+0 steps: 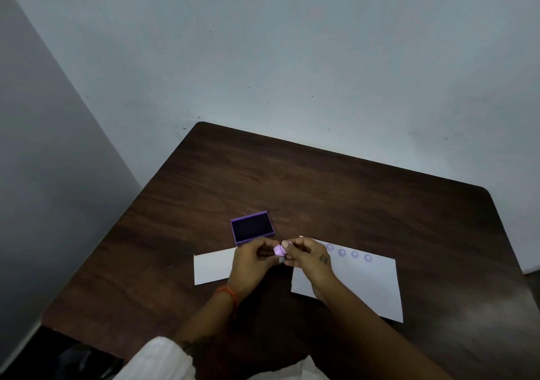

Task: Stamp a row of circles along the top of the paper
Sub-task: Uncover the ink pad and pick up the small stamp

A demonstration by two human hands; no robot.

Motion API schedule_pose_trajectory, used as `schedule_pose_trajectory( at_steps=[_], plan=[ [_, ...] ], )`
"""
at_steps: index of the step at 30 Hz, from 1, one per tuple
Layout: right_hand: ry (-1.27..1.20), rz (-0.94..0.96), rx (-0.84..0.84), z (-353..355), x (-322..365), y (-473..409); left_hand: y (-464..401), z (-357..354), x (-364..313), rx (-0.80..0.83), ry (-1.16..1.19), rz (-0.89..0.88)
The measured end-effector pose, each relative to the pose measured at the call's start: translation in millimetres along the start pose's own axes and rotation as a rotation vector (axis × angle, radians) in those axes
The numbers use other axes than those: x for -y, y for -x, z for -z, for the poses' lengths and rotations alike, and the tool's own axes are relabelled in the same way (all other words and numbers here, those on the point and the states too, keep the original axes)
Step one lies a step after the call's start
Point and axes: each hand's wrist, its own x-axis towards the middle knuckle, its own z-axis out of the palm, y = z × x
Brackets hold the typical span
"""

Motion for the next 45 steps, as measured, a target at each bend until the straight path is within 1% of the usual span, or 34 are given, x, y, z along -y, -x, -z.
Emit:
schedule_pose_trajectory(
  at_steps=[5, 8, 12, 19, 22, 26, 28, 30, 33, 38, 41, 45],
  plan=[
    [-0.100, 0.025, 0.122, 6, 7, 2, 2, 5, -6, -0.055, 0.008, -0.023],
    [-0.140, -0.003, 0.123, 4, 12, 6, 3, 6, -11, -0.057, -0.018, -0.043],
    [-0.106, 0.002, 0.136, 7, 14, 6, 3, 7, -13, -0.052, -0.048, -0.059],
    [-0.150, -0.029, 0.149, 10, 22, 10, 3, 6, -16, -0.047, -0.095, -0.103],
    [-0.268, -0.079, 0.173, 16, 27, 9, 2, 8, -15, -0.061, -0.046, -0.067],
    [-0.548, -0.199, 0.184, 21, 30, 9, 0, 7, -10, -0.063, 0.039, 0.040],
    [-0.690, -0.262, 0.187, 23, 30, 11, -1, 5, -8, -0.068, 0.075, 0.065],
    [-0.767, -0.294, 0.210, 24, 30, 13, -1, 2, -6, -0.056, 0.085, 0.075],
    [-0.835, -0.296, 0.243, 26, 29, 14, -4, -3, -1, -0.024, -0.013, 0.097],
    [-0.892, -0.273, 0.268, 30, 34, 17, -8, -11, 8, -0.025, -0.230, 0.049],
    [-0.912, -0.251, 0.286, 29, 36, 18, -8, -12, 13, 0.006, -0.349, -0.001],
    [-0.920, -0.230, 0.296, 24, 35, 16, -8, -8, 22, 0.017, -0.439, -0.027]
  ],
)
